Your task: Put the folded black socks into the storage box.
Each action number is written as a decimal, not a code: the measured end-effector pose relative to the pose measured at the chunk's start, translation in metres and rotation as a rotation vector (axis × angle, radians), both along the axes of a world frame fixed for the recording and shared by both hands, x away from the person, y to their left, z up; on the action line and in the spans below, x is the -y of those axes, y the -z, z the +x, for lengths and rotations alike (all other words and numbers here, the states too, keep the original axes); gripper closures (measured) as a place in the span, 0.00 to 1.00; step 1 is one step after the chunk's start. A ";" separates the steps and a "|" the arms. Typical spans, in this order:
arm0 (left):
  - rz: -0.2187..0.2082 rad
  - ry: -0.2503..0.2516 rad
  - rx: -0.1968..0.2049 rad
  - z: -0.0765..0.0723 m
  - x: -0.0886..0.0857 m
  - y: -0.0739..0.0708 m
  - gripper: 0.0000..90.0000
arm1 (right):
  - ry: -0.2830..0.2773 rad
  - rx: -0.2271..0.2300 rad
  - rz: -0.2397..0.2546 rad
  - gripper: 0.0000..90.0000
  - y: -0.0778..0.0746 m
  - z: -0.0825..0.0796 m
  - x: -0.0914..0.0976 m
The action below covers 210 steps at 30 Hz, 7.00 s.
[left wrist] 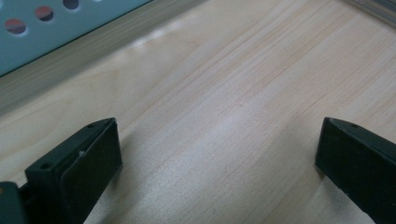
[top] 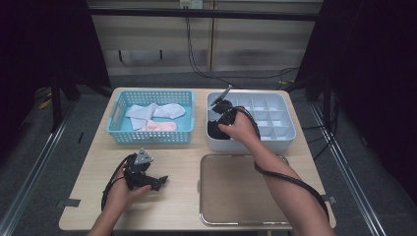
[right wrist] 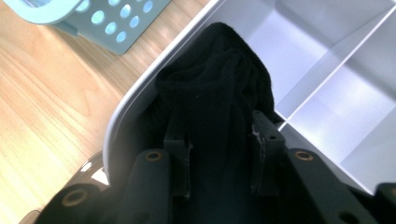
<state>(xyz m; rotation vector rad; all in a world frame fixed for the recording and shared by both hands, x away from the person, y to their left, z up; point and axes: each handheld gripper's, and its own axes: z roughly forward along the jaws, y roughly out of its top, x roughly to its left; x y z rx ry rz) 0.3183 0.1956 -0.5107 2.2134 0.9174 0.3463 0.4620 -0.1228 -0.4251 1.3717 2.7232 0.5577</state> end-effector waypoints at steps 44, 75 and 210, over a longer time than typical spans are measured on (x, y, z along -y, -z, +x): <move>0.001 0.002 -0.001 0.001 0.000 0.000 0.00 | -0.023 -0.026 -0.038 0.90 -0.016 0.003 0.004; -0.002 0.003 -0.002 0.001 0.001 0.000 0.00 | -0.020 -0.069 -0.020 0.91 0.026 0.000 -0.004; 0.044 0.022 -0.041 0.004 0.004 -0.007 0.04 | 0.088 -0.054 -0.072 0.24 0.047 -0.189 0.173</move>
